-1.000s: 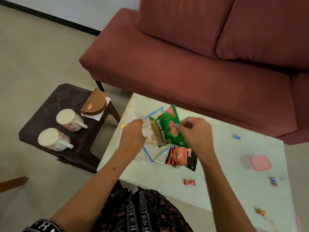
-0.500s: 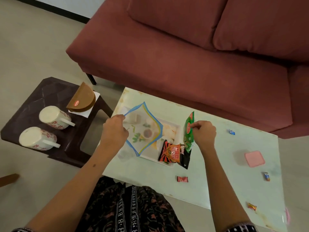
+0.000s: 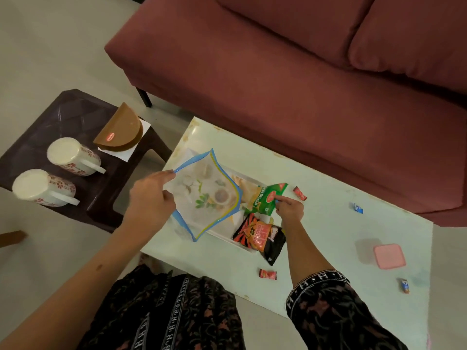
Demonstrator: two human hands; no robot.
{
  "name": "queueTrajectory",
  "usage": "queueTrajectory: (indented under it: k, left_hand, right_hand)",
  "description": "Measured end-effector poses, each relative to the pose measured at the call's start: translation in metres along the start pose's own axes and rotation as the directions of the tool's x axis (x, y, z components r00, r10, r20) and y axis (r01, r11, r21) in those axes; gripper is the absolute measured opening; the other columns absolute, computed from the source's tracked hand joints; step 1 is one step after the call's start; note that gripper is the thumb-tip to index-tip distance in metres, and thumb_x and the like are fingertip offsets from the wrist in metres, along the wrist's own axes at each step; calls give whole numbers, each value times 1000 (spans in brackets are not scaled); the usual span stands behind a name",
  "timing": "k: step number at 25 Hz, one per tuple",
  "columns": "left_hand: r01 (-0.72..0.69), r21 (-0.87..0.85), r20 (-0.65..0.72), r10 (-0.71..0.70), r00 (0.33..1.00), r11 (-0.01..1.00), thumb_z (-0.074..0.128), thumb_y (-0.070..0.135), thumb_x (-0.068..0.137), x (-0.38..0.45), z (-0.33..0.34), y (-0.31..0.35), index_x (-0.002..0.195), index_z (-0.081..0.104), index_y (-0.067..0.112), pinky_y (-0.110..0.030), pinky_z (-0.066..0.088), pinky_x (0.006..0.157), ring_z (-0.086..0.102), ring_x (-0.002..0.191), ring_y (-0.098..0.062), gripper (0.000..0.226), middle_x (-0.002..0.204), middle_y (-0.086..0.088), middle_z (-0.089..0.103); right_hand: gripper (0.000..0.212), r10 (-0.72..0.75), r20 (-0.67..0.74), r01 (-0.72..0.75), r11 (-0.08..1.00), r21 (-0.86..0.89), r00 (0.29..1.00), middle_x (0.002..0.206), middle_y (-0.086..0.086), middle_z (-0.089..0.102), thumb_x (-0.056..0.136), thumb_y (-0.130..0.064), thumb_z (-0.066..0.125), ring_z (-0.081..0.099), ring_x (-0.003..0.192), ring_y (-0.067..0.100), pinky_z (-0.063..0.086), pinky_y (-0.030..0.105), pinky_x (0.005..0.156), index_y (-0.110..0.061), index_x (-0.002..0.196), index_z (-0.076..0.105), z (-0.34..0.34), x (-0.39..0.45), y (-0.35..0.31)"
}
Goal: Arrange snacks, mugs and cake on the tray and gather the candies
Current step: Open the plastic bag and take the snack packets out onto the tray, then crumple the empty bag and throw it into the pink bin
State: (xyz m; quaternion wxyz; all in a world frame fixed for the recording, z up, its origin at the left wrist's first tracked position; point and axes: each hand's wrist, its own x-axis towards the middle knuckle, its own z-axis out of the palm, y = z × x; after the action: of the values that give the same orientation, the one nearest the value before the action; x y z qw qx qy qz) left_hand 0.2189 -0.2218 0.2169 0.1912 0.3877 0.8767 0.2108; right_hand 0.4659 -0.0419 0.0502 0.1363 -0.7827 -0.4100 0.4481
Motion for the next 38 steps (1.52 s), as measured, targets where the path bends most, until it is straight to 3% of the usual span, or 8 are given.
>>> queueTrajectory:
  k: [4,12,18,24,27,29,33,38]
  left_hand:
    - [-7,-22,1,7,1000,1000,52,-5,80,-6,-3,-3,121,59,6,-37,51,87,59,73,-24,42,127,-9,61]
    - [-49,-85,9,50,999,995,50,-7,78,-12,-5,13,118,61,6,-38,52,88,66,82,-36,44,118,-11,67]
    - [-19,-272,42,31,999,962,51,-3,80,-16,-11,25,114,64,11,-13,46,51,54,49,-10,39,75,-7,63]
    - [107,-552,159,-21,987,827,51,-7,81,-30,-16,29,82,72,20,-10,49,46,67,60,-22,34,84,-12,69]
    - [144,-623,224,-1,975,769,48,-9,80,-41,-17,27,69,70,20,-14,53,52,63,47,-7,39,81,-16,69]
    - [161,-638,241,-3,970,753,48,-6,81,-48,-14,26,67,70,17,-22,58,60,63,45,-7,35,84,-19,69]
    - [244,-609,367,-5,930,755,59,58,69,-61,-8,28,69,61,12,-50,51,90,60,63,-19,47,71,-9,58]
    - [120,-548,374,115,920,828,56,83,50,-70,-3,38,55,46,19,-30,36,58,39,53,-12,66,57,3,43]
  right_hand:
    - [22,4,-41,-7,996,-85,999,78,4,66,82,-3,61,52,54,14,39,22,45,-15,93,76,-12,23,12]
    - [15,41,-102,-56,989,-141,994,88,14,68,81,-15,55,63,82,30,50,34,69,-9,84,68,-28,-5,11]
    - [18,136,370,-297,856,424,919,75,8,51,92,-28,56,52,68,18,44,25,62,-11,95,57,8,-93,27]
    - [86,210,706,-660,599,454,676,123,6,51,63,-88,38,49,112,25,39,44,84,-27,124,48,10,-131,65]
    - [69,84,776,-677,554,485,625,129,5,55,77,-75,40,42,128,30,18,70,101,-23,117,61,3,-139,77]
    - [35,-33,762,-616,567,547,647,109,5,70,86,-47,51,52,115,30,33,70,97,-23,103,69,-2,-148,72]
    - [47,-68,621,-463,606,647,781,129,12,58,89,-17,53,52,120,36,43,54,99,-19,135,47,-7,-164,51]
    - [31,-153,369,-142,738,659,917,93,13,67,92,2,40,61,89,34,47,41,75,-10,87,68,-6,-212,19]
